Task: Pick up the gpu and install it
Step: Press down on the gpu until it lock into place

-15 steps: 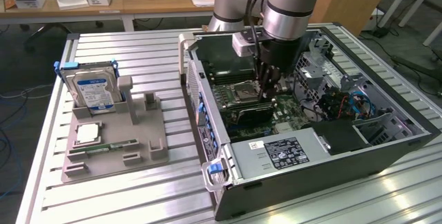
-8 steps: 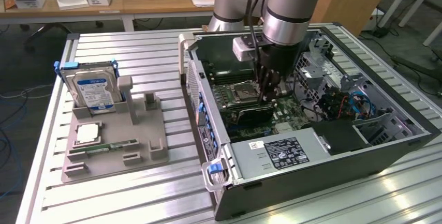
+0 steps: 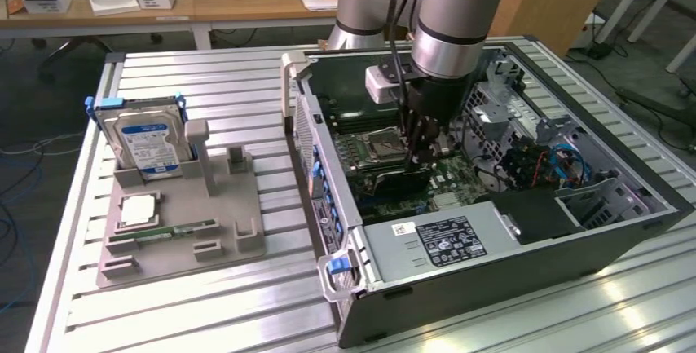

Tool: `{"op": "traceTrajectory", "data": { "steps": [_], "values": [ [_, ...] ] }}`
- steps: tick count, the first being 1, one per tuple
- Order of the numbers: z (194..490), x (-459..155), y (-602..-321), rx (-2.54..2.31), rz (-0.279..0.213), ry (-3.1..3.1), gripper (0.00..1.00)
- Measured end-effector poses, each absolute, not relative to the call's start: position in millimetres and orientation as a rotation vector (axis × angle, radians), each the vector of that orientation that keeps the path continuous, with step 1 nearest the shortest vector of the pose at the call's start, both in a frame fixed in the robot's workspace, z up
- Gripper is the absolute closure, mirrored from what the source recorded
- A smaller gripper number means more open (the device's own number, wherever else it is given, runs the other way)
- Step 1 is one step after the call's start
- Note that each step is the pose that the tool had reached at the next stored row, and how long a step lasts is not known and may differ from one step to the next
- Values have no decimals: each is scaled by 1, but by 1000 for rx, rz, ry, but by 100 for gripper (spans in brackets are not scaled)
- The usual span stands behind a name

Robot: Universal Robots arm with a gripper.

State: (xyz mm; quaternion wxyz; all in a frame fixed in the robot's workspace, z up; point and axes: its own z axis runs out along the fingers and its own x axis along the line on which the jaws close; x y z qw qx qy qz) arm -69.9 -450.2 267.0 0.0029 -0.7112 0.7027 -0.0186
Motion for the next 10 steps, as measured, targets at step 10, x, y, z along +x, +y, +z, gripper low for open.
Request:
{"op": "traceTrajectory", "data": {
  "steps": [10],
  "values": [
    [267,-67,-448,-2245,-57,2188,90]
  ]
}}
